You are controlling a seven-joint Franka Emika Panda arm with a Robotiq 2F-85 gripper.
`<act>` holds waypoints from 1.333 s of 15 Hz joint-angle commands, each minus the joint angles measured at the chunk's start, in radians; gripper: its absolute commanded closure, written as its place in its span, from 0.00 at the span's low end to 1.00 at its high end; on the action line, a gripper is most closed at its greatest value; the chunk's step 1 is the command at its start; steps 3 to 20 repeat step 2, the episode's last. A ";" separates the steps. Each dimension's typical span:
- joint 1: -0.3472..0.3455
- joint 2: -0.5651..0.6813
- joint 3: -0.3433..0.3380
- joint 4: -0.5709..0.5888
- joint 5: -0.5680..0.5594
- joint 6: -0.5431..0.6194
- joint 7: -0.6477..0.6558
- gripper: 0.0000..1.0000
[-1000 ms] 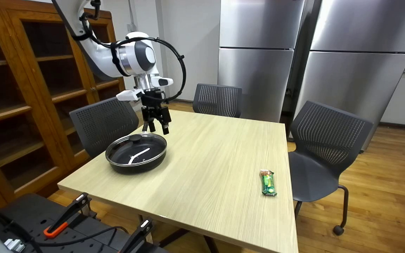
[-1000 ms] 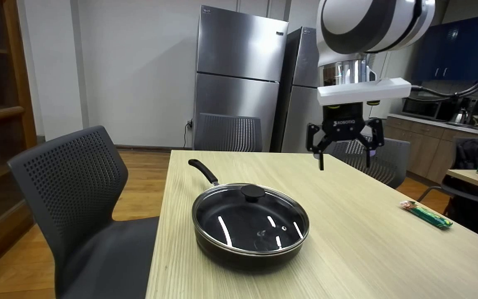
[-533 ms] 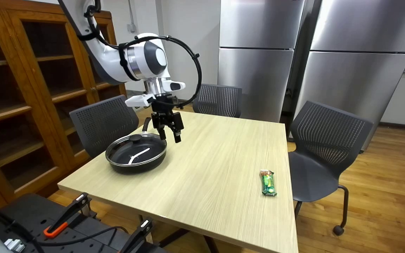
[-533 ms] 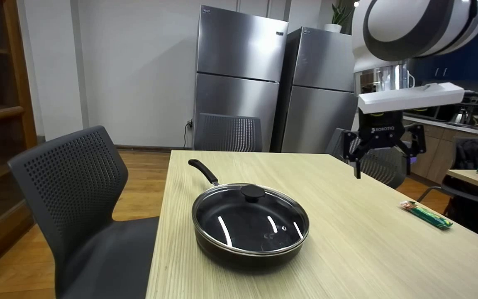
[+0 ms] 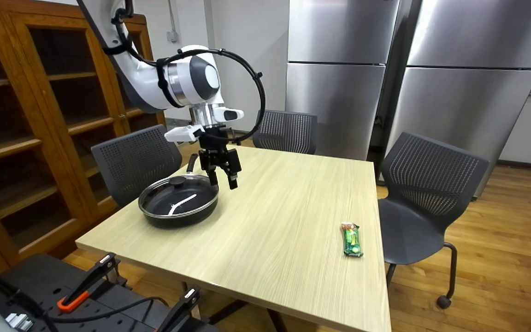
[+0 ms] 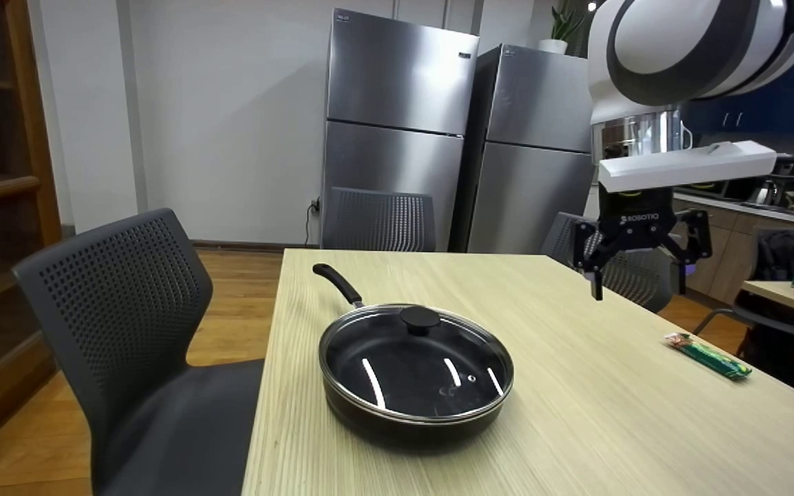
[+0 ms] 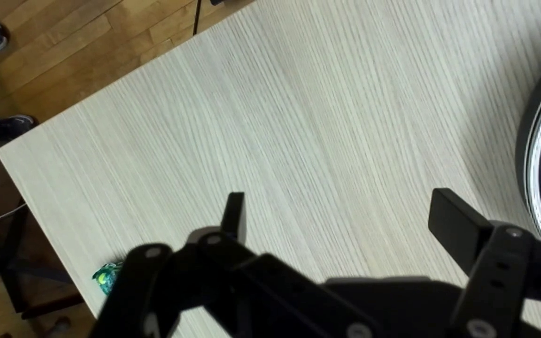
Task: Put the lid on the pan
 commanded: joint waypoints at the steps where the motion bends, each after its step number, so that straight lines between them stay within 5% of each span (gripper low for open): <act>1: -0.009 0.000 0.009 0.002 -0.005 -0.003 0.003 0.00; 20: -0.009 0.000 0.009 0.002 -0.005 -0.003 0.003 0.00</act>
